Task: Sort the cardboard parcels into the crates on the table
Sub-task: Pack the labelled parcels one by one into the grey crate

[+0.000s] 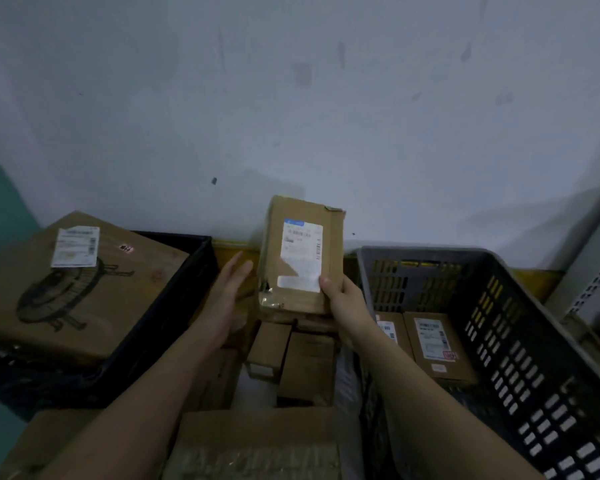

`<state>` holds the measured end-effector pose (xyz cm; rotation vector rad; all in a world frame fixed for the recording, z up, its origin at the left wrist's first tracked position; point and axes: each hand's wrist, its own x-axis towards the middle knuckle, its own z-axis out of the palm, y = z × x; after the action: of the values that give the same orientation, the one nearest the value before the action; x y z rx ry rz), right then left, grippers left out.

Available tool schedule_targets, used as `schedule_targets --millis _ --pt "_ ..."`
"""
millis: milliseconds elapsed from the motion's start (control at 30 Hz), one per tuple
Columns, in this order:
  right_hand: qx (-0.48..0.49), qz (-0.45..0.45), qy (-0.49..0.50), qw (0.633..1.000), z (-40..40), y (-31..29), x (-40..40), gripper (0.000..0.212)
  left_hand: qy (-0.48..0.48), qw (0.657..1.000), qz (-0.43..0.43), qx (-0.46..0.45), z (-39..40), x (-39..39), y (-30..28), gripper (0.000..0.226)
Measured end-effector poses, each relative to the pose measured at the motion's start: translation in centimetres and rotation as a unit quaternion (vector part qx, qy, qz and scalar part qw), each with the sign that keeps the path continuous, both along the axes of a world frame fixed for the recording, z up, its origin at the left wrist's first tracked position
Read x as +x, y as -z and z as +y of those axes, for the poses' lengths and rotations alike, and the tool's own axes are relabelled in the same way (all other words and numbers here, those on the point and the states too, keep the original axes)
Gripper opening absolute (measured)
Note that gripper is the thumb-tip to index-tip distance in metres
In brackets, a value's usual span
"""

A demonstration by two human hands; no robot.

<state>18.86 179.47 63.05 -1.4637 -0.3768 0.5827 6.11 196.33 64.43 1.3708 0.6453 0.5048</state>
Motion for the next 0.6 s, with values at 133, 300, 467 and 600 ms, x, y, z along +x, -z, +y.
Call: schedule_targets --millis 133,300,467,600 --pt "-0.011 -0.071 -0.018 0.997 0.4 -0.7 -0.8 0.043 0.045 0.993 0.028 0.103 -0.4 -0.1 -0.4 0.085" --pt "-0.029 -0.114 -0.02 0.993 0.6 -1.1 -1.2 0.045 0.044 0.994 0.014 0.101 -0.5 -0.3 0.1 0.083" --pt "0.004 -0.114 0.0 0.993 -0.1 -2.6 -0.6 0.059 -0.001 0.999 -0.039 0.033 -0.6 0.7 -0.9 0.074" --pt "0.021 -0.189 0.021 0.982 -1.4 -3.9 0.3 0.043 0.016 0.998 -0.055 0.038 -2.0 2.5 -2.0 0.075"
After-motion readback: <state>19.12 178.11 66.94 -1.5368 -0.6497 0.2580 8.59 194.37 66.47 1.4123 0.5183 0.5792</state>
